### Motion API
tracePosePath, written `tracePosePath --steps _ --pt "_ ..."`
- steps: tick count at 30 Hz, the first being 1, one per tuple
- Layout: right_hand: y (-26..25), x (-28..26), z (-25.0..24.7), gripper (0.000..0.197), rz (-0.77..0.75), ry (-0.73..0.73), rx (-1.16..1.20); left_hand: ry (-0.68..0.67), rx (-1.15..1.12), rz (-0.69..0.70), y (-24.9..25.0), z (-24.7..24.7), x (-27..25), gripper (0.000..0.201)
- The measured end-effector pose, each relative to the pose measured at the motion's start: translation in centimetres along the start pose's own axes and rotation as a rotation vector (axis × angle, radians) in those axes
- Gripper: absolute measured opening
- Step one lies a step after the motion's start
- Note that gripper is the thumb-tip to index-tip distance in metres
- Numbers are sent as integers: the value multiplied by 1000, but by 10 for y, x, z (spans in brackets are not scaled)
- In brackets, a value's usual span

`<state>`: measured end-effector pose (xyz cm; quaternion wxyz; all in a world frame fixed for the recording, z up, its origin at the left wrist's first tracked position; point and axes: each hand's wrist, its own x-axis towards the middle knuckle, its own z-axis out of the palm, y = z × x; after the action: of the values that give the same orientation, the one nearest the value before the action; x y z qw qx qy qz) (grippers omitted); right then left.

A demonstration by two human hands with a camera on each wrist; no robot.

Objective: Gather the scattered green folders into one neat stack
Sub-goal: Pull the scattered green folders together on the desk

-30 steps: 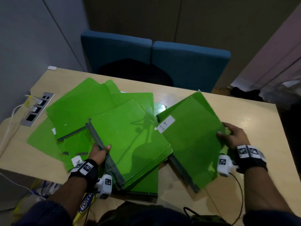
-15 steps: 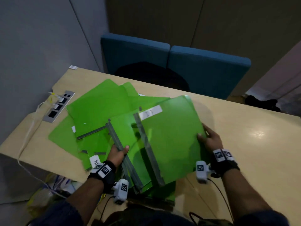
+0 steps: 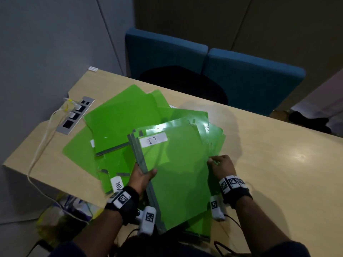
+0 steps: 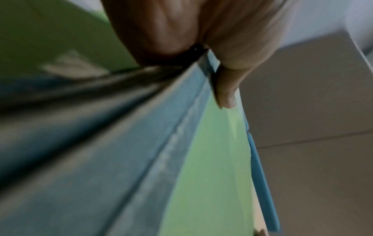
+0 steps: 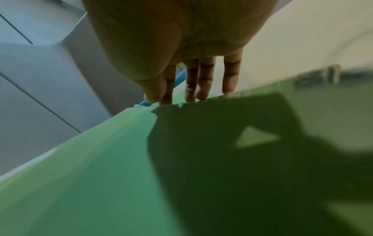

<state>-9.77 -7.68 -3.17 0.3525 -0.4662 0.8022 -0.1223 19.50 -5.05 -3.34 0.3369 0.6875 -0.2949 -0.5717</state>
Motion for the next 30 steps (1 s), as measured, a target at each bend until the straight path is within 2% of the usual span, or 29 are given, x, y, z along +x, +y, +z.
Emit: tracePosePath --steps 3,5,7,12,16,20,24,27,30 --pt "0 11 -9 38 -28 27 -5 27 -39 91 10 -28 8 37" --pt "-7 16 -10 49 -5 22 6 54 -75 143 21 -52 13 28" --pt "-17 20 -2 58 -20 23 -30 95 -60 128 24 -80 19 23" --pt "-44 26 11 76 12 13 -196 170 -123 19 2 -113 25 45" --pt "-50 33 8 79 53 -27 -137 181 -119 -69 -20 -115 26 47" --pt "-50 42 5 72 126 -59 107 183 -141 -114 -28 -109 25 55" --pt "-40 36 0 72 182 -7 536 195 -121 -101 -30 -106 25 50" --pt "-32 27 -4 57 173 -69 540 207 -115 -85 -29 -103 22 36" --pt "-26 21 -15 38 140 11 510 205 -110 -77 -31 -101 18 36"
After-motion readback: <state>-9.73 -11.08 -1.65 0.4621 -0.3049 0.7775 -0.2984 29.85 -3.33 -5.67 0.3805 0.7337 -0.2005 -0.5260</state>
